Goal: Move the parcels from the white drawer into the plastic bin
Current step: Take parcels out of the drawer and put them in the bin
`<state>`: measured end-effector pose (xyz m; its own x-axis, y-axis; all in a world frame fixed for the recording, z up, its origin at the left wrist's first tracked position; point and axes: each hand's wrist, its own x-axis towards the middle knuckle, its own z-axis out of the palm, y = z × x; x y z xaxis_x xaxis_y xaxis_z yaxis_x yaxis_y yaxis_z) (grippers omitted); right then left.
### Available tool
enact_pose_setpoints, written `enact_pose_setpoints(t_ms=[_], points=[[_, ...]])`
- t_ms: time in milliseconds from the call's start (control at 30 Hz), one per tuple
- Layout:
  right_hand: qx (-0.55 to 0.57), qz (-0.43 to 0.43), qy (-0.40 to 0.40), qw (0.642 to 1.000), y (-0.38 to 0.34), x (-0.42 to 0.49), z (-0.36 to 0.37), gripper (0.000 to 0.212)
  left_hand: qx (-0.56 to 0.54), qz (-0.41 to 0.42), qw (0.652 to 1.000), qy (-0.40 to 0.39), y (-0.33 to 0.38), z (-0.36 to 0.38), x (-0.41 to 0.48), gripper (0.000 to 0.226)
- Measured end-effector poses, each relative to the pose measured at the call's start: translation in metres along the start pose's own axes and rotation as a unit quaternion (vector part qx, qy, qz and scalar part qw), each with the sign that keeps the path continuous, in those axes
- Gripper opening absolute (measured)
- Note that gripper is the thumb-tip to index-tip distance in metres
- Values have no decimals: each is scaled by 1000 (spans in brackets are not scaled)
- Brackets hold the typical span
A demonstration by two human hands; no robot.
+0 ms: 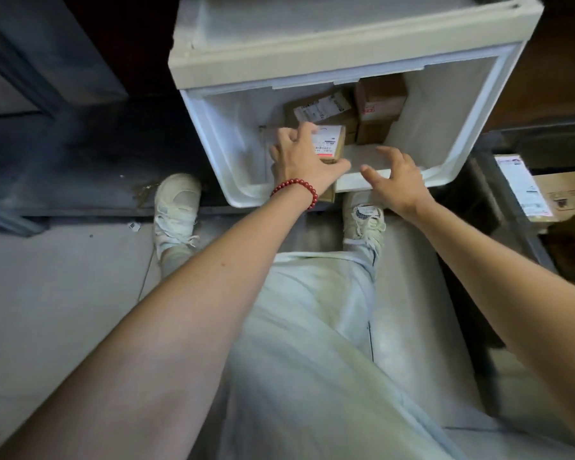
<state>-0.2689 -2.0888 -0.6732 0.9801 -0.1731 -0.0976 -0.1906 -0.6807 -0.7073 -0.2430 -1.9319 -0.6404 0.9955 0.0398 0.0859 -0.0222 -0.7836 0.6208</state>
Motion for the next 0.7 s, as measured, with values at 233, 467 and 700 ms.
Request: enact_pose_setpoints(t_ms=[233, 467, 700], points=[[99, 81, 30, 991, 16, -57, -40, 57, -67, 40, 995, -68, 39, -1, -63, 66], [209, 131, 84, 965, 47, -119, -67, 61, -167, 103, 966, -167, 56, 3, -103, 48], [344, 165, 102, 919, 63, -178, -79, 63, -277, -25, 924, -263, 73, 9, -113, 52]])
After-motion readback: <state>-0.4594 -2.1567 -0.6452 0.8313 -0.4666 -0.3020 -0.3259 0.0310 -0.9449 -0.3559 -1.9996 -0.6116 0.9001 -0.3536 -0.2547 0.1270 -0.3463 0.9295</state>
